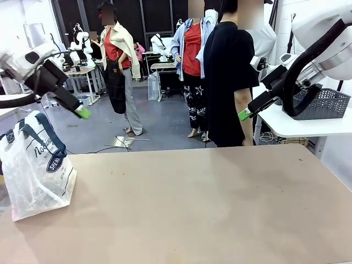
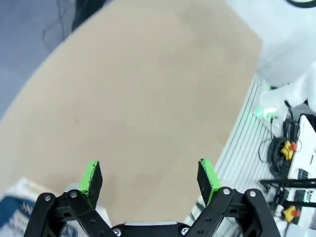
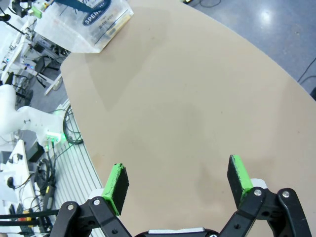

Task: Transfer purchased items from the store into the shopping bag.
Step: Move the Reusable shopping bag to the right side of the table.

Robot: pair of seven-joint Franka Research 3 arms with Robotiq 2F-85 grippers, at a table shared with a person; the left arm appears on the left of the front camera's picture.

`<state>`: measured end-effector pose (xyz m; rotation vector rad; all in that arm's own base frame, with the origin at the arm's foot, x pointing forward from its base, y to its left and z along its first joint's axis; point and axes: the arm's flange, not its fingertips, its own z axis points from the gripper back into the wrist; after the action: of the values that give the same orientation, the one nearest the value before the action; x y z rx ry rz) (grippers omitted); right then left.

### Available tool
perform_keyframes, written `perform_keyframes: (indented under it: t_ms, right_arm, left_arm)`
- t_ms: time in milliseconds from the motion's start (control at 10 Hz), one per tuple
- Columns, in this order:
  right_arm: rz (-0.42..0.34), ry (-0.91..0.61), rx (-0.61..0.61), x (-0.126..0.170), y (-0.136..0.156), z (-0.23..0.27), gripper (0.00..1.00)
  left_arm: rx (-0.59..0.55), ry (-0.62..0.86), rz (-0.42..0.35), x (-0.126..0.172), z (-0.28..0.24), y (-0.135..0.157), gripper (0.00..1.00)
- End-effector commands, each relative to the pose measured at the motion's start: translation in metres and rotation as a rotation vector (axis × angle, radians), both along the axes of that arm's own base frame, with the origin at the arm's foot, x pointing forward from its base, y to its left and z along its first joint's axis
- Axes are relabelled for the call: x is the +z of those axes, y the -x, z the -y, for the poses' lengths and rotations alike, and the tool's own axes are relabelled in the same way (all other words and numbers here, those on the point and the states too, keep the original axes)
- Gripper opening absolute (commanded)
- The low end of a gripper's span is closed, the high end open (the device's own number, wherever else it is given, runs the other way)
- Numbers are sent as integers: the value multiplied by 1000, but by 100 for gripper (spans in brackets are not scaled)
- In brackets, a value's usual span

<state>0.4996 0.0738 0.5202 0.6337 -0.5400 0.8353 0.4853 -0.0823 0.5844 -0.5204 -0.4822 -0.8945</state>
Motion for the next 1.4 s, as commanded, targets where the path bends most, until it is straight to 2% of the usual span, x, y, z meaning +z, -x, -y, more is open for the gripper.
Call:
perform_keyframes:
  t_ms: [0,100,300,400,500,600,1300]
  right_arm:
    - [-8,-19,-1,1,-3,-1,100]
    - [-8,-19,-1,1,-3,-1,100]
    - [-8,-19,-1,1,-3,-1,100]
    - [-8,-19,-1,1,-3,-1,100]
    - [-8,-19,-1,1,-3,-1,100]
    - [-8,-19,-1,1,-3,-1,100]
    - [-8,-19,-1,1,-3,-1,100]
  left_arm:
    - [-125,155,156,-5,15,3,100]
    - [-194,189,172,-2,21,3,100]
    - [-290,194,318,1,26,9,100]
    - [-332,176,362,6,26,11,100]
    - [-318,152,355,9,26,9,100]
    - [-281,161,312,11,34,4,100]
    - [-281,161,312,11,34,4,100]
